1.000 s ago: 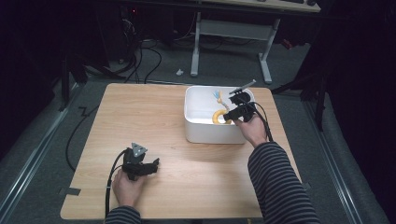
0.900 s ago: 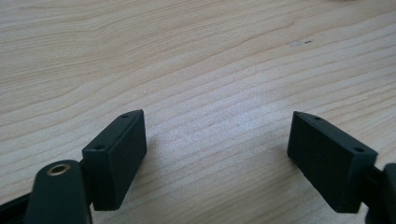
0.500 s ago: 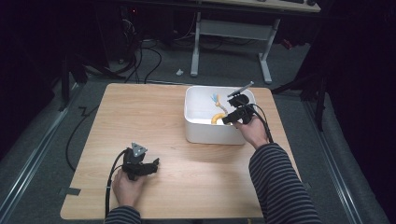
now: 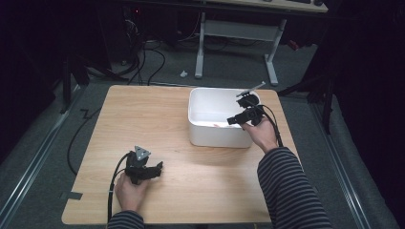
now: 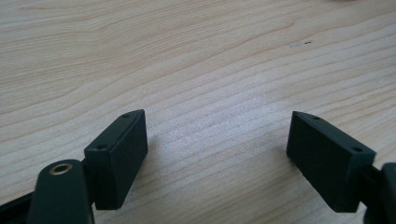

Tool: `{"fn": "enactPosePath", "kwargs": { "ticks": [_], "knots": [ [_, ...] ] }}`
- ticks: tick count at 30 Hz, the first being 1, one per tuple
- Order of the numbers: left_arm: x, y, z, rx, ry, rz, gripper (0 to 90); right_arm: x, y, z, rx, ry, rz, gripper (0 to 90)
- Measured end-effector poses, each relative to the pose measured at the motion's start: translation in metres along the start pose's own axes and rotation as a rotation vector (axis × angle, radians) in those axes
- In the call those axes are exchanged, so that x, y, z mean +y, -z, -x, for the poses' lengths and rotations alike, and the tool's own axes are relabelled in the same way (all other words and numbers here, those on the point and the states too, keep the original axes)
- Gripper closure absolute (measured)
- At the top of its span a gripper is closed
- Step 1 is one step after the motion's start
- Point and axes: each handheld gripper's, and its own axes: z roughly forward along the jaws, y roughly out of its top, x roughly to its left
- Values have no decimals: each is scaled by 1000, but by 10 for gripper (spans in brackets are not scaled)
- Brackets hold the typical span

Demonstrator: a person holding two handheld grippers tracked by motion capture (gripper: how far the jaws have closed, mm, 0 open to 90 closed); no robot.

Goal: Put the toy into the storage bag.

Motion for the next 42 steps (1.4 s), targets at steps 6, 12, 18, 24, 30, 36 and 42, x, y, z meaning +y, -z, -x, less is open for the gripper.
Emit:
{"fn": "enactPosePath", "kwargs": {
  "ticks": [6,12,18,24,30,36,42],
  "knots": [
    [0,0,0,-1,0,0,211,-6,18,3,-28,8,71,482],
    [0,0,0,-1,0,0,210,-15,31,6,-51,6,117,465],
    [0,0,0,-1,0,0,210,-22,42,11,-61,-4,149,459],
    [0,0,0,-1,-1,0,210,-34,56,15,-66,-1,173,457],
    [0,0,0,-1,-1,0,210,-42,63,17,-76,16,183,450],
    [0,0,0,-1,-1,0,211,-50,70,20,-71,13,205,448],
    [0,0,0,-1,-1,0,210,-65,80,23,-75,3,227,449]
  ]
}}
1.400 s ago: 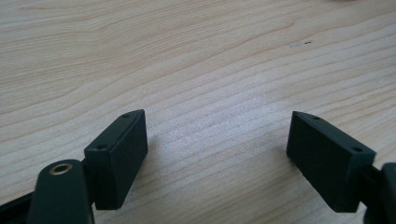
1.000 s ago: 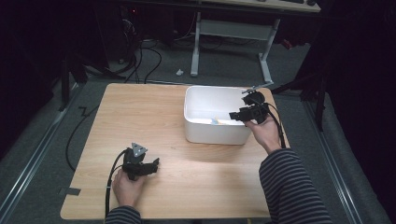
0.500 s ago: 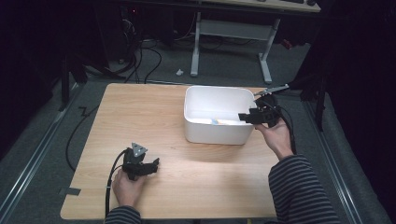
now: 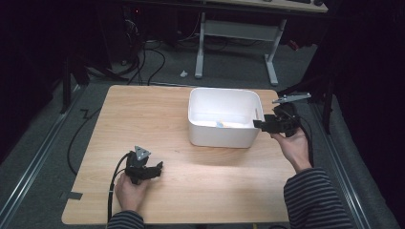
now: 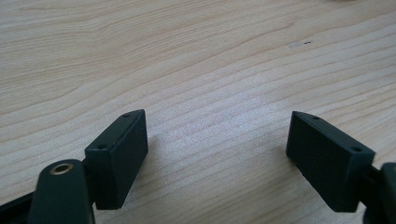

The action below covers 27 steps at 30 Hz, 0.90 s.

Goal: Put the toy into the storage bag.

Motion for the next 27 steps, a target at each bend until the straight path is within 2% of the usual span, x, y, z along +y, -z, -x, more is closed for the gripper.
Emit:
{"fn": "enactPosePath", "kwargs": {
  "ticks": [7,11,18,23,25,27],
  "knots": [
    [0,0,0,3,0,0,210,-6,10,4,-6,-13,10,450],
    [0,0,1,3,0,0,210,-12,21,5,-5,-22,34,451],
    [0,0,0,0,0,1,210,-30,37,5,1,-31,70,453],
    [0,0,0,0,0,0,211,-41,39,4,8,-36,75,453],
    [0,0,0,0,0,0,211,-46,40,3,-10,-33,64,450],
    [0,0,0,0,0,1,211,-51,42,2,-8,-33,81,451]
  ]
}}
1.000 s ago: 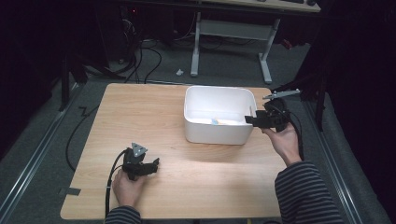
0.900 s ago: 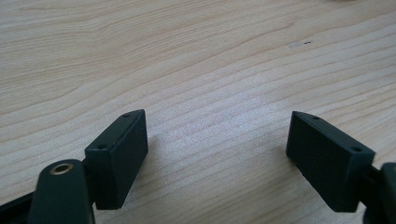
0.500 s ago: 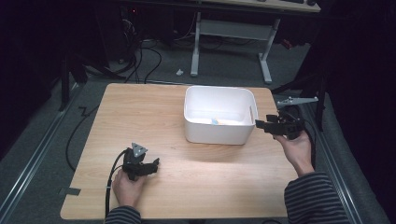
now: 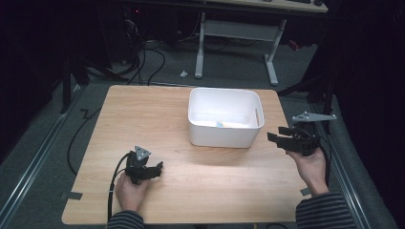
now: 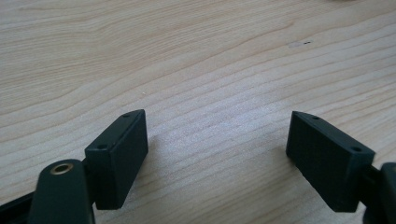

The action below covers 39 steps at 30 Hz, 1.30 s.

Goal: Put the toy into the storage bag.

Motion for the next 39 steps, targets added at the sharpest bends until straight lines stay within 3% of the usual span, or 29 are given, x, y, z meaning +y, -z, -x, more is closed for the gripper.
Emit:
{"fn": "enactPosePath", "kwargs": {
  "ticks": [6,12,20,27,39],
  "knots": [
    [0,0,0,0,0,0,211,-14,7,-5,-22,19,-9,444],
    [0,0,0,0,0,0,211,-20,20,-17,-16,48,23,447],
    [0,0,0,0,0,0,211,-41,19,-14,11,-3,31,449],
    [0,0,0,0,0,0,211,-57,4,-15,37,-27,18,449],
    [0,0,0,0,0,0,211,-68,-25,-27,86,-42,-9,449]
  ]
}}
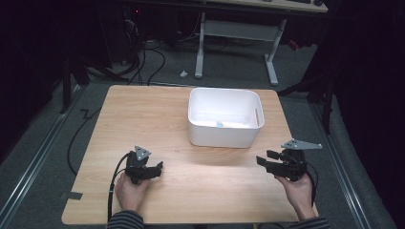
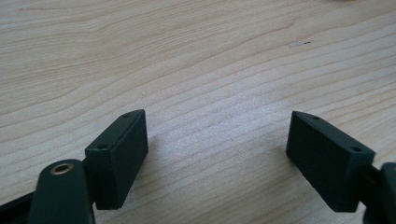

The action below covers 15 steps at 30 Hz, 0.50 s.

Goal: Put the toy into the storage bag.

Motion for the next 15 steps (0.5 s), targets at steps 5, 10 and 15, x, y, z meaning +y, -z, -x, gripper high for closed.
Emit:
{"fn": "enactPosePath", "kwargs": {
  "ticks": [5,10,15],
  "knots": [
    [0,0,0,0,0,0,211,-3,-10,-4,10,1,-13,448],
    [0,0,0,0,0,0,211,-6,-21,-6,15,-2,-22,448],
    [0,0,0,0,0,0,211,-10,-31,-7,28,-13,-37,448]
  ]
}}
